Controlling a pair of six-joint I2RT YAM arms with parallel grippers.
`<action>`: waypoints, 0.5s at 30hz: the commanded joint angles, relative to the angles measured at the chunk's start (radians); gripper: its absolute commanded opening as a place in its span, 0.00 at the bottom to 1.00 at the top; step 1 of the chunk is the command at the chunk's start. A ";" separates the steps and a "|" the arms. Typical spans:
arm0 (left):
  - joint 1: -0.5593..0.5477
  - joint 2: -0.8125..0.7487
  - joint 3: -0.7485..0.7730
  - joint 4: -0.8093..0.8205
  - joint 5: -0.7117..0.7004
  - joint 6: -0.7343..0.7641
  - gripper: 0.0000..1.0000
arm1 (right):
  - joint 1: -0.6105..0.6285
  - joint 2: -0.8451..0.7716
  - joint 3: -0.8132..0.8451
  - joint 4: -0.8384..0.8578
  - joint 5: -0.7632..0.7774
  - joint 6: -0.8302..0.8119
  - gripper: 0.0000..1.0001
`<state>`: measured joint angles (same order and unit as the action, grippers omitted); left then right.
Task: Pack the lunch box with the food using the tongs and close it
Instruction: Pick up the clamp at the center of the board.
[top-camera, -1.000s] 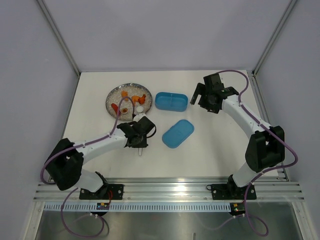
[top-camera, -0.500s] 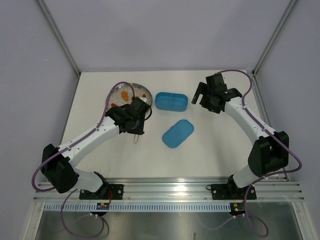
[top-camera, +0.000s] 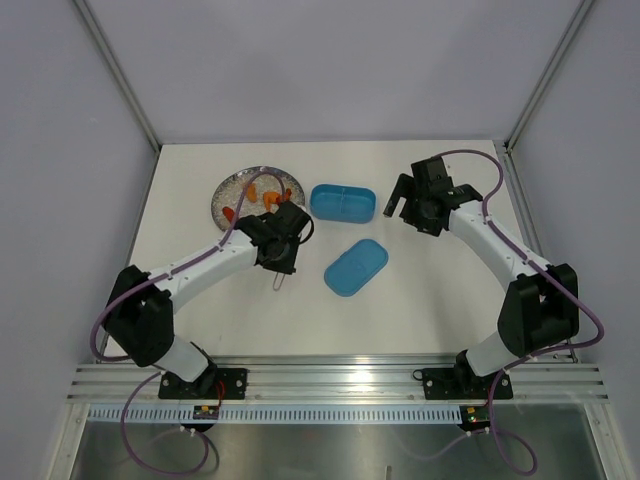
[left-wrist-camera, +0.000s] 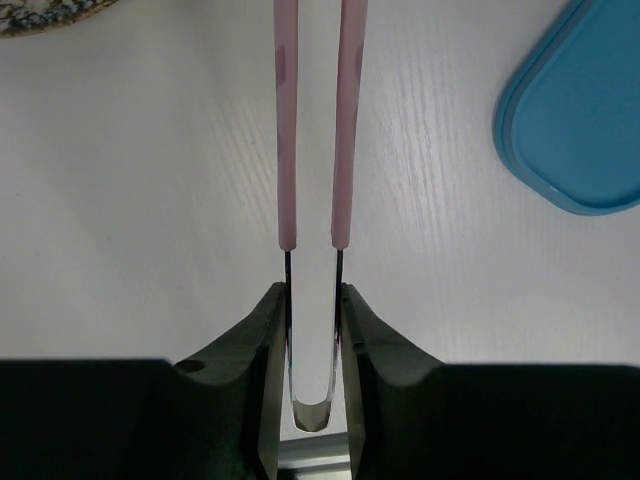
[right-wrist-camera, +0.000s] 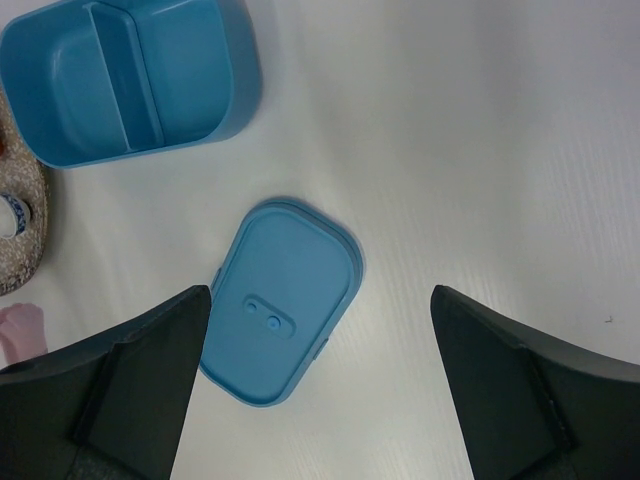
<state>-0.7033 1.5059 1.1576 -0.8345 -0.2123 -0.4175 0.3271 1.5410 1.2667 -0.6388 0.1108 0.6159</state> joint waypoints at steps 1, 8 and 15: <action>0.002 0.019 -0.068 0.214 0.004 0.016 0.00 | 0.003 -0.051 -0.015 0.034 -0.003 0.016 0.99; 0.002 0.126 -0.090 0.356 -0.052 -0.009 0.00 | 0.003 -0.059 -0.029 0.037 -0.006 0.022 0.99; 0.001 0.244 -0.091 0.436 -0.064 -0.052 0.07 | 0.003 -0.062 -0.039 0.037 -0.007 0.025 0.99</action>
<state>-0.7033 1.7321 1.0634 -0.5045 -0.2409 -0.4431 0.3271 1.5196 1.2373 -0.6231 0.1104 0.6296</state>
